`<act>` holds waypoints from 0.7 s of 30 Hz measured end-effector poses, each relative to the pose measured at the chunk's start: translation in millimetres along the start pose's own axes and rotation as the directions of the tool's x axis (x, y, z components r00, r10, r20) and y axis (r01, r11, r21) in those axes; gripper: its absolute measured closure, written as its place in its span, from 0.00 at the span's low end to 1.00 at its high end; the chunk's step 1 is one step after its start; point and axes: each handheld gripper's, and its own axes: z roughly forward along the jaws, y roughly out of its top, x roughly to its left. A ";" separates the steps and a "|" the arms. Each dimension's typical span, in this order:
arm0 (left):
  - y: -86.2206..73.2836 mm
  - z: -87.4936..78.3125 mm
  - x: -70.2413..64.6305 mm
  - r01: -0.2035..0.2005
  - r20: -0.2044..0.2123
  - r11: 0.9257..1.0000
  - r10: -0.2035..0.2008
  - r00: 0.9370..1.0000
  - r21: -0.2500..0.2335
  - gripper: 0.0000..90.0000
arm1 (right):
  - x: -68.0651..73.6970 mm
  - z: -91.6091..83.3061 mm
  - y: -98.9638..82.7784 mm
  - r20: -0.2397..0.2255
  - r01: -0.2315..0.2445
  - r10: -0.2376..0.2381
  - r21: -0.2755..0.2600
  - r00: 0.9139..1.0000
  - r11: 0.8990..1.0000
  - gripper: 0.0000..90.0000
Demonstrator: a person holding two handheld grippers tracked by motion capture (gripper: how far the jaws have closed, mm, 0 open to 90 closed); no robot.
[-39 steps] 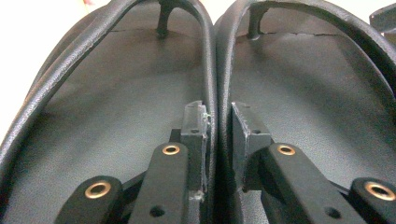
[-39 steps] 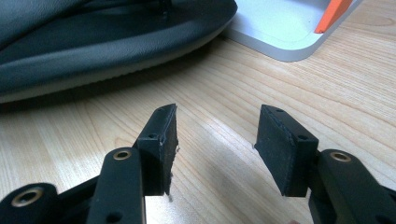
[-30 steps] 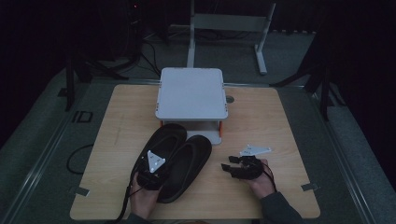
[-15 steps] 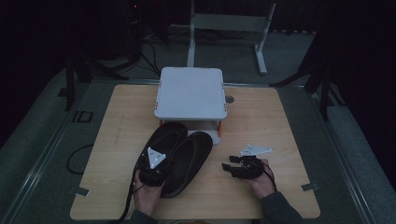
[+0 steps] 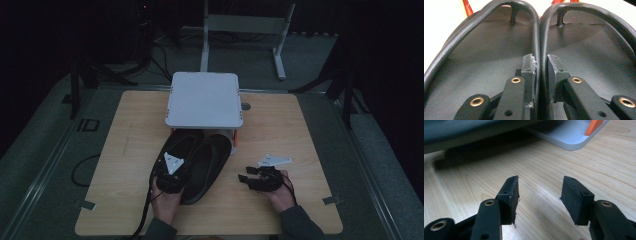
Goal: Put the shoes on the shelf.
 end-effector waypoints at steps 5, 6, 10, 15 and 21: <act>5.8 7.7 -4.0 0.011 -0.023 1.000 -0.011 1.000 -0.012 0.86 | -0.3 -0.1 -0.2 0.000 -0.001 0.001 0.000 1.000 1.000 0.53; 6.8 9.3 -5.0 0.009 -0.027 1.000 -0.009 1.000 -0.014 0.86 | -0.4 -0.2 -0.2 0.001 -0.002 0.002 -0.001 1.000 1.000 0.53; 10.9 16.6 -9.3 0.004 -0.050 1.000 -0.005 0.999 -0.024 0.86 | -1.0 -0.7 -0.4 0.000 -0.004 0.004 -0.004 1.000 1.000 0.53; 14.5 24.1 -12.2 0.012 -0.060 1.000 -0.014 0.998 -0.027 0.86 | -1.1 -1.1 -0.6 -0.001 -0.005 0.005 -0.004 1.000 1.000 0.53; 18.2 31.7 -14.1 0.018 -0.084 0.999 -0.021 0.996 -0.032 0.85 | -1.7 -1.0 -0.9 0.000 -0.005 0.005 -0.004 1.000 1.000 0.53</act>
